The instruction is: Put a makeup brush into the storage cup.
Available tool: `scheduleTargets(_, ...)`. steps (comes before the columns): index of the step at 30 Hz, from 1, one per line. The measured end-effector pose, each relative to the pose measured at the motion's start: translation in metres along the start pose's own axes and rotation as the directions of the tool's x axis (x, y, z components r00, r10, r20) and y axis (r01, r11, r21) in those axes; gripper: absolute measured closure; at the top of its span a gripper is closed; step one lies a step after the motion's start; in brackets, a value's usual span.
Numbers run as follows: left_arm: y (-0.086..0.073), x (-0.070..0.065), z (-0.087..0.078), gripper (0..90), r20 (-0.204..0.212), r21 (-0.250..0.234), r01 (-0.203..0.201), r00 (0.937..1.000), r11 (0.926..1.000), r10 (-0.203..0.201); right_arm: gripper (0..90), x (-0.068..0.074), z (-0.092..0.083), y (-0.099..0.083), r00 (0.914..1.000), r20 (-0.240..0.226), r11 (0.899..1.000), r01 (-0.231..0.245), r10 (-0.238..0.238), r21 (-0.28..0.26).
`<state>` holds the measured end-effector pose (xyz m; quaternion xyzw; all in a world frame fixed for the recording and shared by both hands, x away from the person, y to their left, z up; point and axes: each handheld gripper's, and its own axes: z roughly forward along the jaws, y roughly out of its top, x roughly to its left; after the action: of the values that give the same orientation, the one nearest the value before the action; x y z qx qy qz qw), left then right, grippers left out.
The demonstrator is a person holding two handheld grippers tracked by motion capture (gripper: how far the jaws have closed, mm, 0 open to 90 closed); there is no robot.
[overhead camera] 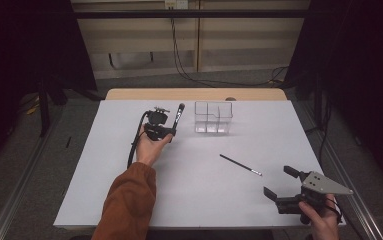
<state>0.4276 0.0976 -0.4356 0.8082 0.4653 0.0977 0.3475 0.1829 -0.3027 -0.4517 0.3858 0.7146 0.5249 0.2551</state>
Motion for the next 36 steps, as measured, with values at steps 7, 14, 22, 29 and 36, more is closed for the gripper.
scheduleTargets(7,-0.001,-0.003,-0.012,79.6,0.031,-0.124,-0.022,0.9992,0.9921,0.026,0.0,0.000,0.000,0.000,1.0000,0.000,1.000,0.000,0.000,0.000)
scheduleTargets(14,-0.003,-0.004,-0.021,79.5,0.043,-0.236,-0.038,0.9978,0.9710,0.050,0.0,0.000,0.000,0.000,1.0000,0.002,1.000,0.001,-0.001,0.001)
scheduleTargets(22,-0.011,-0.009,-0.030,79.5,0.068,-0.348,-0.061,0.9936,0.9355,0.090,0.0,0.000,0.000,0.000,1.0000,0.001,1.000,-0.001,0.001,0.000)
scheduleTargets(29,-0.014,-0.015,-0.037,79.5,0.095,-0.390,-0.072,0.9884,0.9179,0.118,0.0,0.000,0.000,0.000,1.0000,0.003,1.000,-0.001,0.001,0.000)
scheduleTargets(36,-0.019,-0.022,-0.047,79.6,0.123,-0.410,-0.098,0.9791,0.9069,0.162,0.0,0.000,0.001,0.000,1.0000,0.002,1.000,-0.001,0.001,0.002)
